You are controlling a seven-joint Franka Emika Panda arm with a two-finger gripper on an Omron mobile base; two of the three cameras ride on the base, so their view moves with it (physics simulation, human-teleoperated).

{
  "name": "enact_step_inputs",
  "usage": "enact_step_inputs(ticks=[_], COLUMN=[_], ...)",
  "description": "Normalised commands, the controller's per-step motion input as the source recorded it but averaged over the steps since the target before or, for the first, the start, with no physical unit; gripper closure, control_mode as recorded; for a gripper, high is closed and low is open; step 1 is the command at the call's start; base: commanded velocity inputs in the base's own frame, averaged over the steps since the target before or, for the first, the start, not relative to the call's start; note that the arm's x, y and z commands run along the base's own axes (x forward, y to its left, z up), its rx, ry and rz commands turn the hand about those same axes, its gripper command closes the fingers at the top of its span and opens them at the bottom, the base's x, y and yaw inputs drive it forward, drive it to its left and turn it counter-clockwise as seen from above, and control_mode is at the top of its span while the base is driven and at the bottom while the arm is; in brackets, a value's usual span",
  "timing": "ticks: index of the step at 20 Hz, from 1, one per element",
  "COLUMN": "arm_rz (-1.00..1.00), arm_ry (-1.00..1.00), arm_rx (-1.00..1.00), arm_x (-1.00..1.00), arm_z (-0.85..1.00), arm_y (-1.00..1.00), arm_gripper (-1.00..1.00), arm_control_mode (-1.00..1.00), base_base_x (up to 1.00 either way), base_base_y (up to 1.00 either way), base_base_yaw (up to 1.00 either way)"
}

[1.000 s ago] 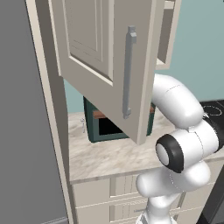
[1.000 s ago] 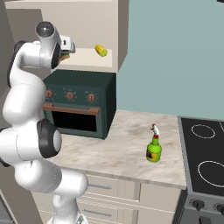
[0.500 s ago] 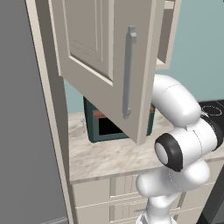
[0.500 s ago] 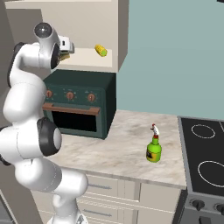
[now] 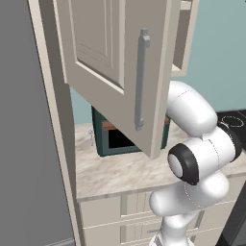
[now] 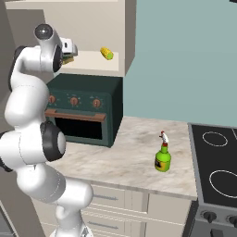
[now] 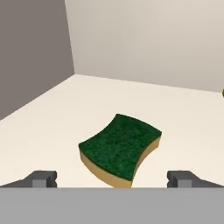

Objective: Pick the sponge and spray from the cabinet and place them on the counter.

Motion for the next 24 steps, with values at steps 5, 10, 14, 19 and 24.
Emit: enact_step_inputs(ticks=[5,10,14,19,24], arm_rz=[-0.01,-0.03,-0.04,-0.03,-0.03], arm_ry=[0.0,0.02,0.03,0.05,0.06], arm_rx=[-0.02,-0.02,-0.01,0.0,0.0], arm_x=[0.0,0.0,0.0,0.02,0.16], arm_z=[-0.02,-0.01,-0.1,-0.18,-0.1], arm_y=[0.0,0.0,0.0,0.0,0.0], arm_gripper=[-1.0,-1.0,-1.0,-1.0,-1.0], arm_control_mode=[-1.0,-1.0,-1.0,-1.0,-1.0], base_base_x=[0.0,0.0,0.0,0.0,0.0], base_base_y=[0.0,0.0,0.0,0.0,0.0], base_base_yaw=[0.0,0.0,0.0,0.0,0.0])
